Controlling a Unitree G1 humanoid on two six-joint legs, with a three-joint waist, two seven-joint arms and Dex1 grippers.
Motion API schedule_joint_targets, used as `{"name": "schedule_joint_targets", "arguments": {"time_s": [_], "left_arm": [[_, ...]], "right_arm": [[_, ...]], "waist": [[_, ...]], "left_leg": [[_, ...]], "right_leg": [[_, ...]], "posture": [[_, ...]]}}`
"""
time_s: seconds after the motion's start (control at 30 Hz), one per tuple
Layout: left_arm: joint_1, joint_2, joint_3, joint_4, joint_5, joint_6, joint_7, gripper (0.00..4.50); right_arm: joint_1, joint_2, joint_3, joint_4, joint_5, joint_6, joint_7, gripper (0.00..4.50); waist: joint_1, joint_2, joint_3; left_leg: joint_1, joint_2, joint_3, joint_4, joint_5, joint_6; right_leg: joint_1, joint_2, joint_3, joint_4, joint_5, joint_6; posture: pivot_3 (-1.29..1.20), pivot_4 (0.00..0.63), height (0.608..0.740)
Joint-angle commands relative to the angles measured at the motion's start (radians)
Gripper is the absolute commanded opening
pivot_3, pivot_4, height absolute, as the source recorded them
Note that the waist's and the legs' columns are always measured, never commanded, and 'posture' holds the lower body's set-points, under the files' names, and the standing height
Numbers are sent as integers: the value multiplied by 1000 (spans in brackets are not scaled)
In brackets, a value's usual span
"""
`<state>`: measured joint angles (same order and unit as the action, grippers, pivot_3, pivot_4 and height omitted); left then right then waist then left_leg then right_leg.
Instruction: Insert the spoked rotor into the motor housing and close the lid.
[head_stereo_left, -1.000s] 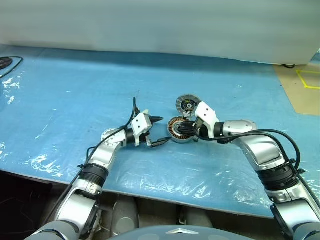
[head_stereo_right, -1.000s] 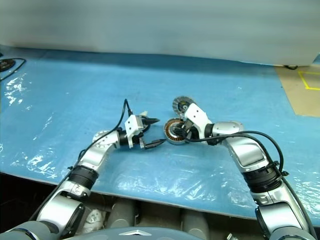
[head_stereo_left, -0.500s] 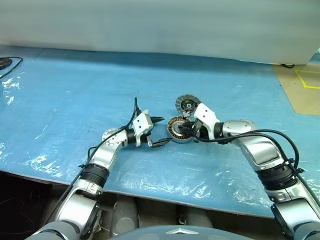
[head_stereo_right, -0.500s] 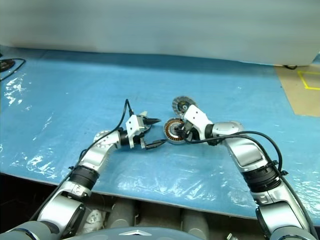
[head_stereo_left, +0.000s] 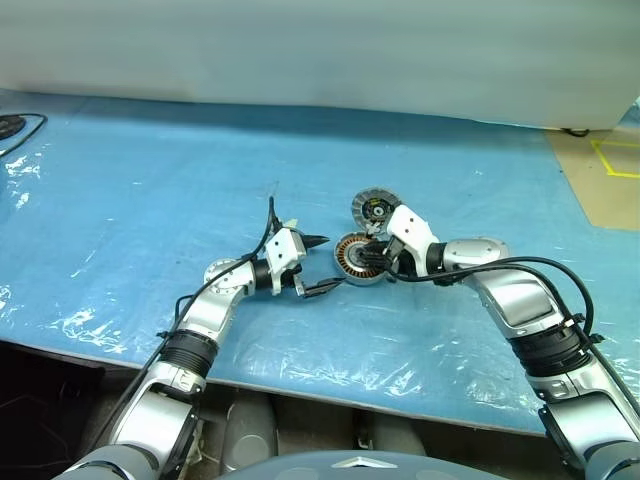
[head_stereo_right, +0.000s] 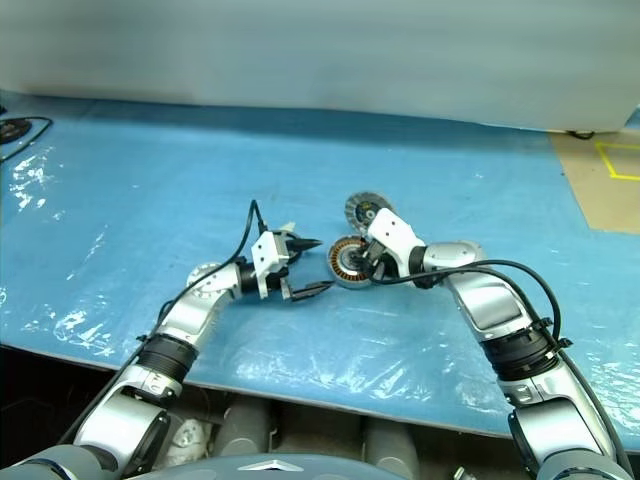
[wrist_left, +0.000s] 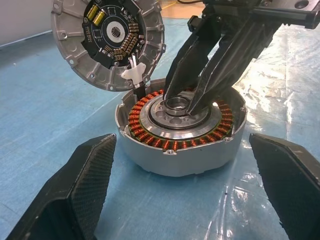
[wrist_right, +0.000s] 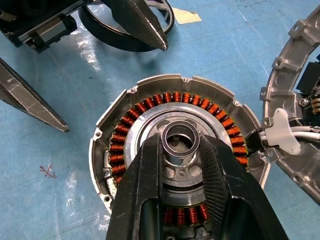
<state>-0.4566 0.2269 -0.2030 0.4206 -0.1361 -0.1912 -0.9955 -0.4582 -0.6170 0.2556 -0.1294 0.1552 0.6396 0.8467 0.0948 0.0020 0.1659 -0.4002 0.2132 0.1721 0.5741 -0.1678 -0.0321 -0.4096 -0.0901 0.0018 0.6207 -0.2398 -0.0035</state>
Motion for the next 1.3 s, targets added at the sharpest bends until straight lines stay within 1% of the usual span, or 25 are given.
{"name": "schedule_joint_targets", "arguments": {"time_s": [0.03,0.33,0.5,1.3], "left_arm": [[2,-2,-4,-39,-11,0,-4,4500],[0,-4,-8,-42,-11,4,-9,4500],[0,-3,-8,-40,-9,4,-9,4500],[-1,0,-11,-36,-7,3,-13,4500]], "right_arm": [[-20,8,-16,-2,-13,-26,-16,666],[-8,-3,-2,3,-34,-34,-12,666],[-5,-4,-2,-17,-13,-17,12,666],[10,-15,6,-34,-14,-13,43,666]], "waist": [[0,0,0],[0,0,0],[0,0,0],[0,0,0]], "left_leg": [[0,0,0,0,0,0],[0,0,0,0,0,0],[0,0,0,0,0,0],[0,0,0,0,0,0]], "right_leg": [[0,0,0,0,0,0],[0,0,0,0,0,0],[0,0,0,0,0,0],[0,0,0,1,0,0]], "posture": [[0,150,740],[0,150,740],[0,150,740],[0,150,740]]}}
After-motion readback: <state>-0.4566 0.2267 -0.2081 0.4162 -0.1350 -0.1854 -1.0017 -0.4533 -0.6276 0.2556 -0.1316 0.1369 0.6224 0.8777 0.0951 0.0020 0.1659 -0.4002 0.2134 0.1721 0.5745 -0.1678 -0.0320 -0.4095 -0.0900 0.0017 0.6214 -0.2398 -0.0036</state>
